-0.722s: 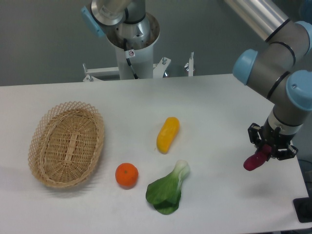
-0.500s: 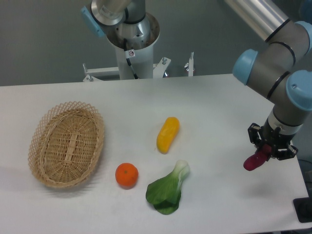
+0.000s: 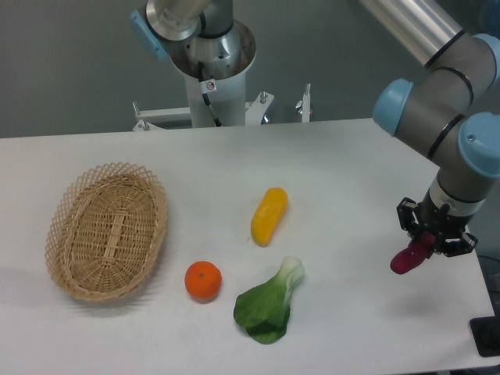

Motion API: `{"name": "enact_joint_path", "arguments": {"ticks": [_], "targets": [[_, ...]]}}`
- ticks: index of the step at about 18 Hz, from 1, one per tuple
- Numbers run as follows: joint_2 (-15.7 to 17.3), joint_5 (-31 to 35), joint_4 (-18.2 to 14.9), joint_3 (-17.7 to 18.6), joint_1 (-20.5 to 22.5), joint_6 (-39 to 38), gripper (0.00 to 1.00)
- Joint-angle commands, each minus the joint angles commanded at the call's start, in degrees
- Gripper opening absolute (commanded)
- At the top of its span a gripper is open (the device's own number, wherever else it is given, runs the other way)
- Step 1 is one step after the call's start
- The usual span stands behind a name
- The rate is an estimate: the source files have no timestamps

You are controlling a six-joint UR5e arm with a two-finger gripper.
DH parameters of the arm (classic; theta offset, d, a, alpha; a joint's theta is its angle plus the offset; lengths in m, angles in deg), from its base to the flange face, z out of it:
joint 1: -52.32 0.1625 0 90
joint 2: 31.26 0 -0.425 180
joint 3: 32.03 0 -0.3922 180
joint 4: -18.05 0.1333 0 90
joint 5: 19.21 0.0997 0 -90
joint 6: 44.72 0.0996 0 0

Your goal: Place the sweet potato in the basket

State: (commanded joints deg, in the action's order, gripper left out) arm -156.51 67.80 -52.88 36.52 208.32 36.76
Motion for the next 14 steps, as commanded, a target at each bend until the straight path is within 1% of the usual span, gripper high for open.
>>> {"name": "enact_joint_path", "arguments": {"ticks": [4, 6, 9, 14], "targets": [[0.18, -0.53, 0.0, 0.18, -0.53, -3.51, 0.34], [0.26, -0.53, 0.09, 0.44, -1.67, -5.0, 0.34], [0.97, -0.79, 0.26, 2.02, -2.98, -7.9, 0.34], [2.02, -0.88, 0.35, 3.34, -7.11, -13.26, 0.34]]}}
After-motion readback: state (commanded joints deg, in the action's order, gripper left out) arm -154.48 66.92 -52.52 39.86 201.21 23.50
